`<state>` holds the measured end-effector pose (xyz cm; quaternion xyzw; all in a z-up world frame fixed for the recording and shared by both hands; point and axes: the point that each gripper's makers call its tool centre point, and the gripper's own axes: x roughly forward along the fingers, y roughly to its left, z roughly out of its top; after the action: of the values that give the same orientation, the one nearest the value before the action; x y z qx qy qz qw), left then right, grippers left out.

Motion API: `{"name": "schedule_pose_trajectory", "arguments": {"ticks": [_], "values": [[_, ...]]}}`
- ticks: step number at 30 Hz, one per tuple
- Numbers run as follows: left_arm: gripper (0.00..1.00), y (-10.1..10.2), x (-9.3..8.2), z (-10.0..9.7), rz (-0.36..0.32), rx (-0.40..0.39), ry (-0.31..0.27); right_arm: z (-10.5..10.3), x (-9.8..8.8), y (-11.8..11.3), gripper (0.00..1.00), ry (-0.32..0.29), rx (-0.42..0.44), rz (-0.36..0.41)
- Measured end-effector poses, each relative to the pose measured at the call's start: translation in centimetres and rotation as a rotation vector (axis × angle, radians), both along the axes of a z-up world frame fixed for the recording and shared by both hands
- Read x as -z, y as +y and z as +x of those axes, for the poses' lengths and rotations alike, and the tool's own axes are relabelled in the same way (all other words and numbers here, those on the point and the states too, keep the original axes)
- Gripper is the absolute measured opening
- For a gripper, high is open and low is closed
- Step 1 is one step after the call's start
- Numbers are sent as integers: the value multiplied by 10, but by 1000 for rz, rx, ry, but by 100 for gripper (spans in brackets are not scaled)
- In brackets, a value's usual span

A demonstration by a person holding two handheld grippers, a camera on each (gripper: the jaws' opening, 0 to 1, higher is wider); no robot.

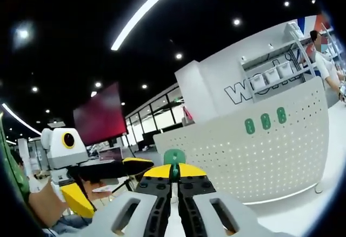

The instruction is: Insert the hook assembly into the mounting plate slot until the hook locks in place.

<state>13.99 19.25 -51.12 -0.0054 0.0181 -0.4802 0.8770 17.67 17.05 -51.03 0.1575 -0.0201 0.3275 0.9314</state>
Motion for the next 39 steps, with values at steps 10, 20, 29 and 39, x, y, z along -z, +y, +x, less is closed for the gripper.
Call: {"name": "schedule_pose_trajectory", "arguments": {"ticks": [10, 20, 29, 39], "values": [[100, 11, 0, 13, -22, -93, 11, 3, 3, -2, 1, 0, 11, -19], [100, 27, -2, 19, -36, -133, 8, 15, -1, -1, 1, -15, 27, -42], [100, 41, -1, 27, -34, -161, 11, 39, -14, -6, 1, -102, 141, -189], [100, 49, 1, 34, -32, -166, 17, 65, -20, -5, 1, -147, 226, -293]]}}
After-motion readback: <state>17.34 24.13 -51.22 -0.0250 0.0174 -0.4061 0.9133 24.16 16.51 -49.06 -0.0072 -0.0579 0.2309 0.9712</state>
